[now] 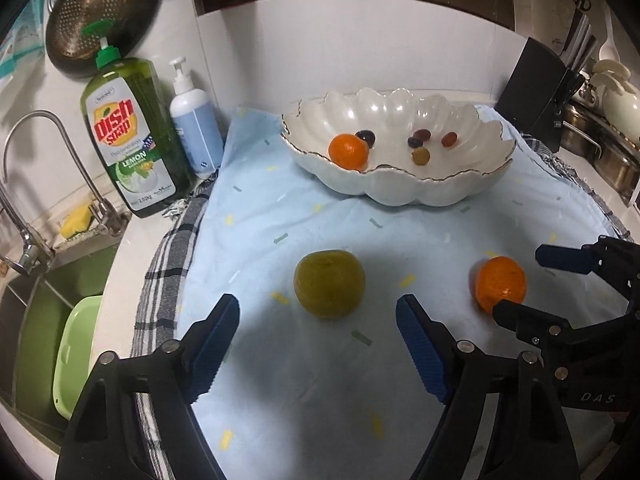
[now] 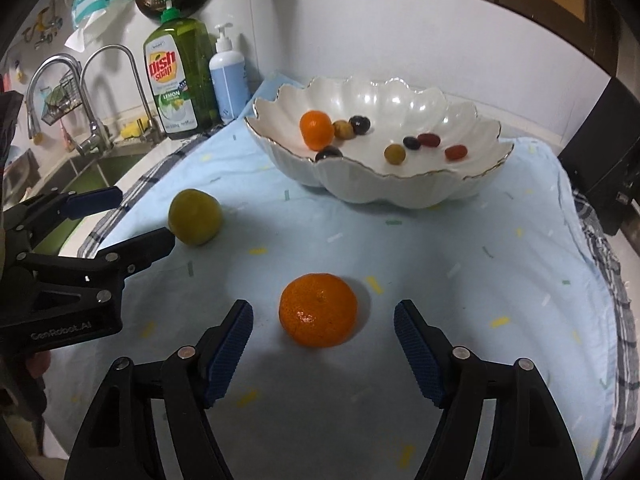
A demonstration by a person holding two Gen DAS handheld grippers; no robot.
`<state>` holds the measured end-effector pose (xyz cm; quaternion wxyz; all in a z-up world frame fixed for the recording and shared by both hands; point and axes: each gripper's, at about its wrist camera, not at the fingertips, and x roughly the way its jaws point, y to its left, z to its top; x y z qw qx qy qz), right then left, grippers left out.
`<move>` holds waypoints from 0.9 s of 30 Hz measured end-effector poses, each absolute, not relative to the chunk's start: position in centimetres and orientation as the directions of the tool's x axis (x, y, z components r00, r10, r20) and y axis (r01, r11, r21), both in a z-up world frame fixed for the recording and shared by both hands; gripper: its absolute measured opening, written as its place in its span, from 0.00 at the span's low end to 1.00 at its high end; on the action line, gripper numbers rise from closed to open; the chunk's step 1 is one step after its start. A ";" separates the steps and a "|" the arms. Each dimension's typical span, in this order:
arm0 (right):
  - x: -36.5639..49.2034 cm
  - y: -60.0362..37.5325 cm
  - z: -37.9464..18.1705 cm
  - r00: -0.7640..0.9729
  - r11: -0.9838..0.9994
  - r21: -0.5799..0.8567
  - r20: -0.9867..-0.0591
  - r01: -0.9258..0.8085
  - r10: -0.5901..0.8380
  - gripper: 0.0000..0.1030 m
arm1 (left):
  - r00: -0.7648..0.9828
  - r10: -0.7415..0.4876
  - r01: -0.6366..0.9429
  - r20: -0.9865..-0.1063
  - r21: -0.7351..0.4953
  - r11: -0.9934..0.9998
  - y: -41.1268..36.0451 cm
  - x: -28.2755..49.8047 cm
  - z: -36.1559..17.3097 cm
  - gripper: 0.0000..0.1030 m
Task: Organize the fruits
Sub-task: 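Close the right gripper on the orange mandarin while the left gripper grasps the yellow-green fruit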
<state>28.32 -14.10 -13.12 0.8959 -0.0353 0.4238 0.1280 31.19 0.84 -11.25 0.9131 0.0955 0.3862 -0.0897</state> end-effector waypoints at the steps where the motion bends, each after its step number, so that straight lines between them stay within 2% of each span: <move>1: 28.5 -14.1 -13.3 0.602 0.965 0.048 -0.773 -0.259 0.201 0.68 | 0.680 -0.093 0.241 -0.727 0.103 0.965 0.8 31.5 -11.4 0.78; 11: 29.8 -14.1 -14.6 0.557 0.965 0.082 -0.803 -0.249 0.212 0.56 | 0.642 -0.108 0.270 -0.759 0.092 0.958 0.1 34.0 -13.3 0.72; 16: 30.2 -13.8 -14.9 0.543 0.961 0.101 -0.808 -0.257 0.230 0.46 | 0.627 -0.105 0.275 -0.772 0.093 0.957 -0.2 34.9 -14.0 0.66; 21: 30.2 -13.5 -14.9 0.549 0.960 0.082 -0.806 -0.269 0.223 0.45 | 0.606 -0.105 0.275 -0.789 0.084 0.958 -0.1 35.6 -14.7 0.48; 27: 30.4 -13.6 -14.9 0.547 0.959 0.093 -0.805 -0.267 0.230 0.44 | 0.607 -0.107 0.274 -0.787 0.080 0.958 -0.2 35.7 -14.7 0.47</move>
